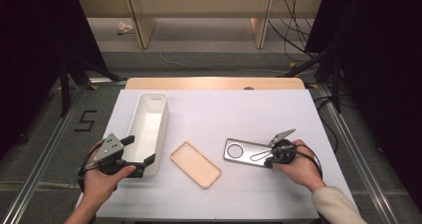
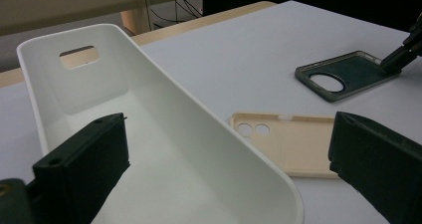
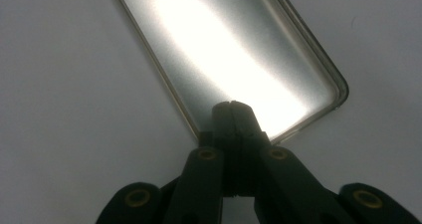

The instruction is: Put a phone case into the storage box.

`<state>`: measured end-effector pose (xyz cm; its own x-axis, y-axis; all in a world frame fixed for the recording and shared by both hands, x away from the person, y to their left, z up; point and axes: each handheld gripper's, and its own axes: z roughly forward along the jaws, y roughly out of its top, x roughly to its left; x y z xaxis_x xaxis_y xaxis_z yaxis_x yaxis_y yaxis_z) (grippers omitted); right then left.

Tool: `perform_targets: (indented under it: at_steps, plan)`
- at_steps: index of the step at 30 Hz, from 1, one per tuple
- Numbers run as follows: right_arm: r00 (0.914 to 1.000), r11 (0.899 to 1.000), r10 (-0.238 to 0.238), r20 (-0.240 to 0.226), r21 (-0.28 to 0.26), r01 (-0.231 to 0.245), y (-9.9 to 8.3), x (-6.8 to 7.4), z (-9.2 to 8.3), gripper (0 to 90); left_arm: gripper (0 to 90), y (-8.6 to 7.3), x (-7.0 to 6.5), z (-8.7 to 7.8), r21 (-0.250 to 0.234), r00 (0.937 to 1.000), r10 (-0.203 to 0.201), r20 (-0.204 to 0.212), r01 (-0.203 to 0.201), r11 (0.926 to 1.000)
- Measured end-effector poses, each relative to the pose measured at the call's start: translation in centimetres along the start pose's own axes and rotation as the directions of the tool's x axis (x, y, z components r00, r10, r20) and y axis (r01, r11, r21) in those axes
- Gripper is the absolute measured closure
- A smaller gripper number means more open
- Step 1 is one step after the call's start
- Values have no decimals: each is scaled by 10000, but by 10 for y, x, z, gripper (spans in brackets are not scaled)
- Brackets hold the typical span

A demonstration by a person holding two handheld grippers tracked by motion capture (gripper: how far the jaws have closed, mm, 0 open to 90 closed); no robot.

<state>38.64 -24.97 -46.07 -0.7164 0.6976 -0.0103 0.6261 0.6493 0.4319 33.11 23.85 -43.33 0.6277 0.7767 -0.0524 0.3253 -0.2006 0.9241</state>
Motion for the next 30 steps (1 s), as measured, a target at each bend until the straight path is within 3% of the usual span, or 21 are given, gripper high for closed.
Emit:
perform_targets:
  at_steps: [15,30]
  plan:
    - [9969,9960,-420,-667,759,471,0,28,-4,900,18,0,0,0,-19,10000,-15,1,15,10000]
    - [9898,9956,-184,-1415,888,312,7,46,1,900,18,0,0,0,-21,10000,-13,3,13,10000]
